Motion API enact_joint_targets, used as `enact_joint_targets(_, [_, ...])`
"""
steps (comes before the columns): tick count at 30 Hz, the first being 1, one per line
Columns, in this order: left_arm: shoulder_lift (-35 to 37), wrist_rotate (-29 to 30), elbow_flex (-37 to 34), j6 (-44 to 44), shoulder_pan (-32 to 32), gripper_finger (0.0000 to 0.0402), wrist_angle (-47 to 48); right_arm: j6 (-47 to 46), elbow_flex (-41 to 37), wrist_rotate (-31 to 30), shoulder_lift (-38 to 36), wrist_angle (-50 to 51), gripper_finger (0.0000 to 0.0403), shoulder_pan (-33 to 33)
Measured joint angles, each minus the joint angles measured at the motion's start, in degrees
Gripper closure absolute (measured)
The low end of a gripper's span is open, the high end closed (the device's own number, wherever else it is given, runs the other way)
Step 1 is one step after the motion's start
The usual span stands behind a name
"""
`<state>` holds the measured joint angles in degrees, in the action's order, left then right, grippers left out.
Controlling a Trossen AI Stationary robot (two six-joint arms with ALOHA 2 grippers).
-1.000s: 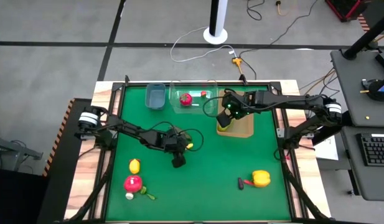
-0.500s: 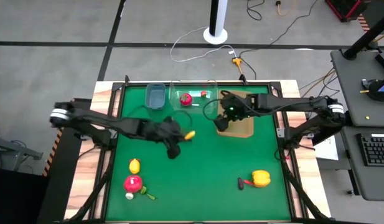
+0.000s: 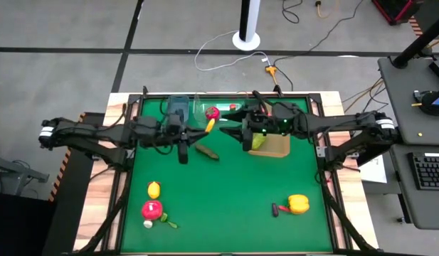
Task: Sort produce into baskets
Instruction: Put the corn into the orange bin
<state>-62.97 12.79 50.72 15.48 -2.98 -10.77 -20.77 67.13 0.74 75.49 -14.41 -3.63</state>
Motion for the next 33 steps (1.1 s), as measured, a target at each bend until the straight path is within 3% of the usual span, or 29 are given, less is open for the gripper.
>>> enact_joint_targets(11, [-6.3,0.2,0.0,-0.9,-0.1,0.0401,-8.8,0.4,0.0,0.8,2.4,-4.4,0.0146,0.0])
enact_joint_targets(16, [-7.4,-0.1,0.0,-0.9,-0.2,0.0401,-11.1,0.4,0.0,0.8,2.4,-4.0,0.0204,0.0])
enact_joint_targets(26, [-7.3,0.3,0.0,-1.5,-0.2,0.0385,-10.6,0.8,0.0,0.7,2.4,-3.8,0.0369,0.0])
enact_joint_targets(33, [-7.3,0.3,0.0,3.0,-0.2,0.033,-1.5,-0.9,0.0,0.8,1.2,4.5,0.0374,-1.3])
